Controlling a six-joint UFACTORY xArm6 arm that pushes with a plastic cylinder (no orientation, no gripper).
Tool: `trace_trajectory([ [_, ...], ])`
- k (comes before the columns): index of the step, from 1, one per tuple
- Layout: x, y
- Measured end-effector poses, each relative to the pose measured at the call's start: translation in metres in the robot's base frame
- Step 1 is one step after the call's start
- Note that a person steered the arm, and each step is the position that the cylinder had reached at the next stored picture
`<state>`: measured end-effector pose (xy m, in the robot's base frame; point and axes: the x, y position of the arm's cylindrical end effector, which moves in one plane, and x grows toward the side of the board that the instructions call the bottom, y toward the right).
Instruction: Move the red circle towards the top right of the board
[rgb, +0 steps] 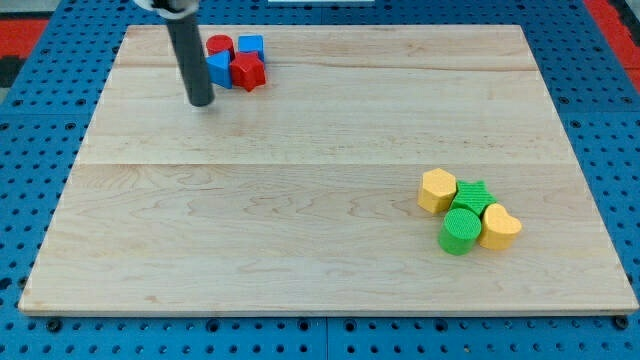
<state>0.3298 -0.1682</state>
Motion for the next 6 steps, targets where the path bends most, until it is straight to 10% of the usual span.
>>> trace_trajectory([
  [4,-0.046,-0.041],
  [6,-0.061,0.046],
])
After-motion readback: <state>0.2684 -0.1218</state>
